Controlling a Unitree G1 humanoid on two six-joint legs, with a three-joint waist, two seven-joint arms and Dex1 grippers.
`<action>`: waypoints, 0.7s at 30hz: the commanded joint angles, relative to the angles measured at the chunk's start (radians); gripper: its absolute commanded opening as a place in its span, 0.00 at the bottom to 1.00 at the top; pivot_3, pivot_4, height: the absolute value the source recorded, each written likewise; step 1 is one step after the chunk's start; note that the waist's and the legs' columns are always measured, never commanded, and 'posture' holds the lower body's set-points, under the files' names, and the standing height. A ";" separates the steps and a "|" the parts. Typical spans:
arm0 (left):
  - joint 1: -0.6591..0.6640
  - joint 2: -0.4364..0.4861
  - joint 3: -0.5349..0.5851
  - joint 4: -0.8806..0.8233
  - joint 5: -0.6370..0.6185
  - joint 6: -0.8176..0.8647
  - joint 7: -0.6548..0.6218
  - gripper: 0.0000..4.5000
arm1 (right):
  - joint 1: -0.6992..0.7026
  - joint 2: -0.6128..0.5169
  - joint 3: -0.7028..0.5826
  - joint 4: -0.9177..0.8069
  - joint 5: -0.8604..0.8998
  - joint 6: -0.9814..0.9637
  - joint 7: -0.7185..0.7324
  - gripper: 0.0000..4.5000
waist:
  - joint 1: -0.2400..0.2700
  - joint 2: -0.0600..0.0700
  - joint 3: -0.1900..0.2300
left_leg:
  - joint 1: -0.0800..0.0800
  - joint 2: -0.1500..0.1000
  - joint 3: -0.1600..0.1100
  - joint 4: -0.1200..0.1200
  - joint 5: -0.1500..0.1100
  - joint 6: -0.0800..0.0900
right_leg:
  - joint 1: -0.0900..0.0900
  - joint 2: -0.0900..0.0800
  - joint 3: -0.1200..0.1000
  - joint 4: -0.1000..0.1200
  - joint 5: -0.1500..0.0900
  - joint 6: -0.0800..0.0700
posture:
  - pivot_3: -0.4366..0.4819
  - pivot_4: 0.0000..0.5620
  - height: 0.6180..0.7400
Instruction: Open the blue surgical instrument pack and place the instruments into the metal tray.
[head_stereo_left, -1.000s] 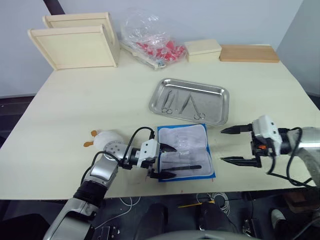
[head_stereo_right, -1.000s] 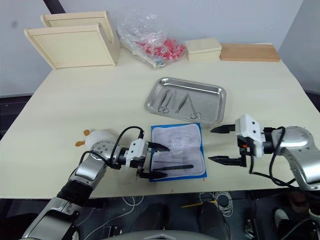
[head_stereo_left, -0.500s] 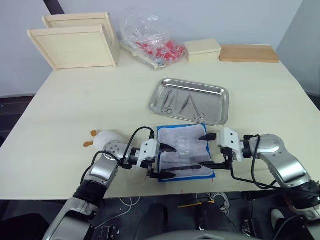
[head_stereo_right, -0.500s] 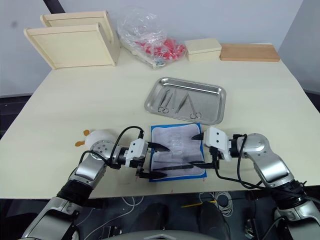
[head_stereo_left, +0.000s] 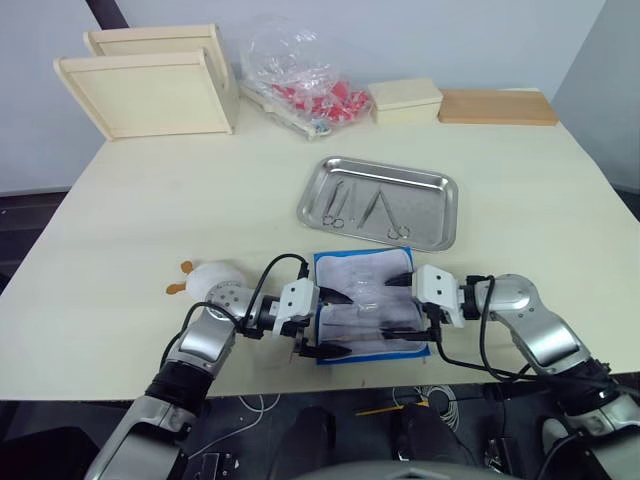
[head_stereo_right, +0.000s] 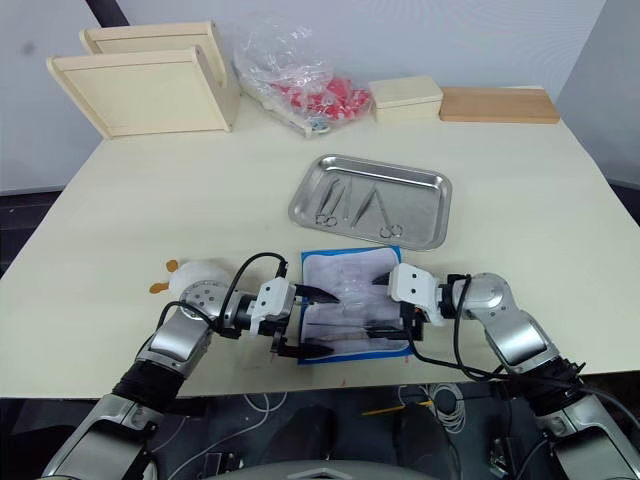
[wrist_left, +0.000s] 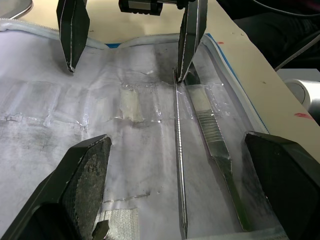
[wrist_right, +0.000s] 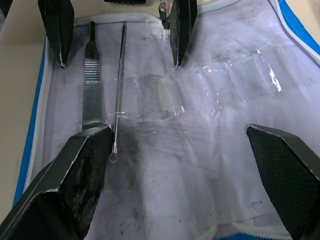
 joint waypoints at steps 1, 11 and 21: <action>0.039 0.020 -0.036 0.015 0.029 0.034 -0.016 1.00 | 0.001 -0.006 0.027 0.020 -0.036 -0.031 0.007 0.99 | 0.000 0.000 0.000 | 0.000 0.000 0.000 0.000 0.000 0.000 | 0.000 0.000 0.000 0.000 0.000 0.000 | 0.48 0.27 1.00; 0.040 0.022 -0.035 0.008 0.030 0.037 -0.013 1.00 | 0.027 -0.053 0.052 0.041 -0.041 0.009 0.068 0.33 | 0.000 -0.001 -0.001 | 0.001 0.000 0.000 0.000 0.000 0.000 | 0.000 0.000 0.000 0.000 0.000 0.000 | 0.48 0.27 1.00; 0.050 0.025 -0.035 -0.004 0.028 0.040 -0.010 1.00 | 0.050 -0.076 0.057 0.045 -0.047 0.004 0.086 0.02 | 0.001 -0.002 -0.003 | 0.001 0.000 0.000 0.000 0.000 0.000 | 0.001 0.000 0.000 0.000 0.000 0.000 | 0.48 0.27 1.00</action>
